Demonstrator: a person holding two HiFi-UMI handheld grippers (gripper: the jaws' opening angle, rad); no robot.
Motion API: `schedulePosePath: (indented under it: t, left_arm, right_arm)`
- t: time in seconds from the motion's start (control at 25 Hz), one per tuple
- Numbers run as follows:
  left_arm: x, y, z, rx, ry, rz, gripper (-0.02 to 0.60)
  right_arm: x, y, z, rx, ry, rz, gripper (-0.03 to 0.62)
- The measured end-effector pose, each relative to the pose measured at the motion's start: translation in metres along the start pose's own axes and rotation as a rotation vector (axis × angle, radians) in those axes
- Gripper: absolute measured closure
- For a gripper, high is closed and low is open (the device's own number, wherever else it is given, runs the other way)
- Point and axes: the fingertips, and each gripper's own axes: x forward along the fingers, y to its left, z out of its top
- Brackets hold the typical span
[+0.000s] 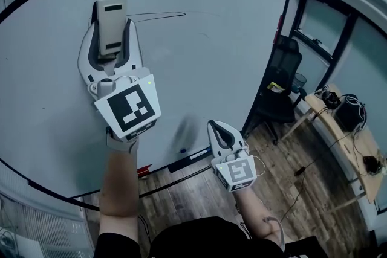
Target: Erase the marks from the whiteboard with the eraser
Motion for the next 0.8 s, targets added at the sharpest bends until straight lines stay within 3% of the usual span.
schedulePosePath:
  t: [0.32,0.68,0.8]
  left_arm:
    - [0.009,-0.040,0.006,-0.072,-0.021,-0.026,0.341]
    - [0.020,-0.086,0.003,-0.092,-0.024,-0.093,0.341]
    - [0.020,-0.101,0.007,-0.149,-0.030,-0.104,0.341]
  right_arm:
    - [-0.012,-0.030,-0.004,-0.010,0.001,-0.032,0.568]
    - [-0.026,-0.058,-0.013,-0.015,0.024,-0.076,0.568]
    - [-0.035,-0.069,-0.019,-0.013,0.039,-0.096,0.568]
